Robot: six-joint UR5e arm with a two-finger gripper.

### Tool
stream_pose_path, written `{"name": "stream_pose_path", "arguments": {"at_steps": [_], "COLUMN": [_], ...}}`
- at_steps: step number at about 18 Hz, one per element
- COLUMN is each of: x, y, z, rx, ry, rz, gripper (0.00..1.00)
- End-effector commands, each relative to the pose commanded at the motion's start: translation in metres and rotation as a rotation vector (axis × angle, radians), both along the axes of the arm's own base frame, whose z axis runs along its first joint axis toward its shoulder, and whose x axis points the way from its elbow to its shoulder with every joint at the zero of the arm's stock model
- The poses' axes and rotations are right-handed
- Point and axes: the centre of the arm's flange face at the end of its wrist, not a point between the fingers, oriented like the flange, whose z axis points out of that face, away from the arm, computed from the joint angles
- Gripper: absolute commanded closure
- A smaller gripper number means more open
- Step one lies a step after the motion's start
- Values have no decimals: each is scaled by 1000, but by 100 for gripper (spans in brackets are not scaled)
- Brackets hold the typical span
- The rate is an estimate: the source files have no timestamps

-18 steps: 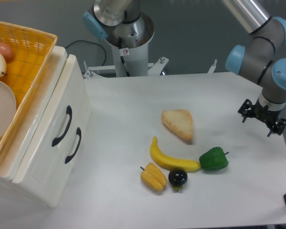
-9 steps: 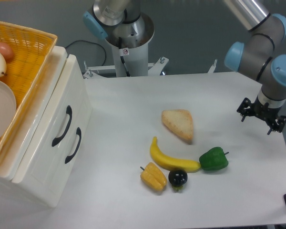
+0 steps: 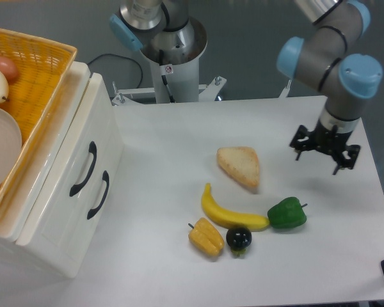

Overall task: Slide open the top white drawer
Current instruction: 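Move the gripper across the table toward the upper drawer's black handle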

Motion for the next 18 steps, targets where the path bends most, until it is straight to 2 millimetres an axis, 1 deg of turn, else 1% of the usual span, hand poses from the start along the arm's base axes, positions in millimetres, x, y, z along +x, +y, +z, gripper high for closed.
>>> {"name": "stream_pose_path", "arguments": {"at_steps": [2, 4, 7, 12, 14, 15, 16, 18], "x": [15, 28, 46, 78, 89, 97, 109, 129], "y": [15, 25, 48, 85, 98, 106, 118, 133], "z": [10, 17, 19, 18, 22, 22, 27, 38], "rx": [24, 56, 93, 88, 103, 112, 132, 157], "ry": [-49, -88, -134, -181, -204, -218, -237, -260], "rz": [26, 28, 66, 137, 161, 168, 173, 191], "gripper": [0, 0, 0, 0, 0, 0, 0, 0]}}
